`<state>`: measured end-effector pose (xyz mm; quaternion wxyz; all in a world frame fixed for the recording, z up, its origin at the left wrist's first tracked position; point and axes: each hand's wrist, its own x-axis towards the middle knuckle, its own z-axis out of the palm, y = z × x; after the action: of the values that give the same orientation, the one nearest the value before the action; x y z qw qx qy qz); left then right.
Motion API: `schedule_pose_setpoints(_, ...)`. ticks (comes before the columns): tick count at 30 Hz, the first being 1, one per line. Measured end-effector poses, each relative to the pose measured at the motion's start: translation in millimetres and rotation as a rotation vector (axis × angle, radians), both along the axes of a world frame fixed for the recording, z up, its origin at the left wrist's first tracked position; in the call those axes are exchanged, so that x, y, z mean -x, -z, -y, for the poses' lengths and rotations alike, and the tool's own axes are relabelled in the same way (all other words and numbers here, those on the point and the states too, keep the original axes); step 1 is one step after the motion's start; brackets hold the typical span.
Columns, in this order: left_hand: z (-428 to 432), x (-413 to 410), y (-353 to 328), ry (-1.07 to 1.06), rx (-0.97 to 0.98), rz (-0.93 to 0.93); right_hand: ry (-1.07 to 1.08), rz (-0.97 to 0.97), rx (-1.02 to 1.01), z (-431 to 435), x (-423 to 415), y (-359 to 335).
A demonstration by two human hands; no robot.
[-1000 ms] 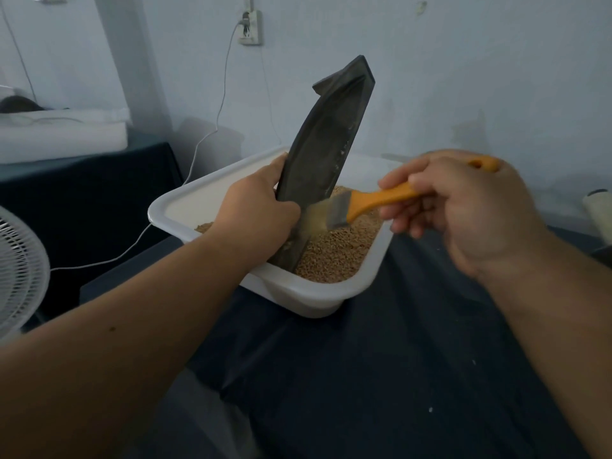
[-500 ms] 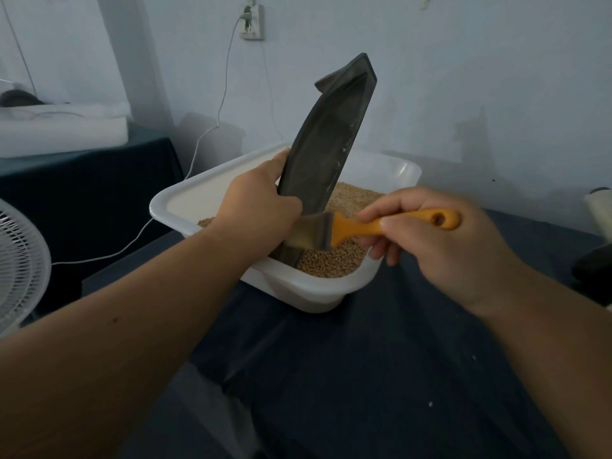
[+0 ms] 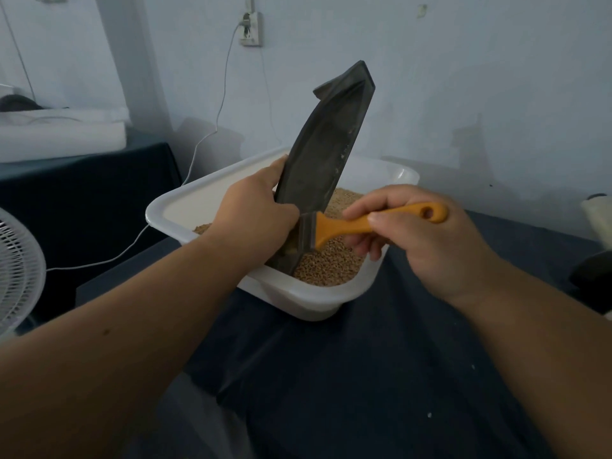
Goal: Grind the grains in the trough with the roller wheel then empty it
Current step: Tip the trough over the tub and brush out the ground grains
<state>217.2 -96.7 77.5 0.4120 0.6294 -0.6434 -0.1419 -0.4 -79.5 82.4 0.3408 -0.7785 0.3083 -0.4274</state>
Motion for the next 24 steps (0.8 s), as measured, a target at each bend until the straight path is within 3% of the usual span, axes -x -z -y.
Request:
schedule_pose_setpoints(4,-1,-1,0,0.041,-0.001,-0.025,0.292,-0.136,0.186,22,3,-2)
schedule_pose_setpoints(6,-1,-1,0,0.052,-0.001,-0.031,0.385,-0.043,0.212,29,8,-4)
schedule_pose_setpoints(9,1,-2,2,0.057,-0.001,-0.041,0.191,0.14,0.139,33,16,-11)
schedule_pose_setpoints(12,3,-1,3,0.035,0.006,-0.03,-0.045,-0.023,0.122,36,13,-14)
schedule_pose_setpoints(18,3,-2,3,0.046,0.005,-0.052,0.289,-0.214,0.322,68,10,-15)
schedule_pose_setpoints(21,5,-3,4,0.05,-0.006,-0.06,0.409,-0.05,0.298,76,18,-22)
schedule_pose_setpoints(24,6,-3,5,0.049,-0.005,-0.043,0.363,0.092,0.256,79,14,-36)
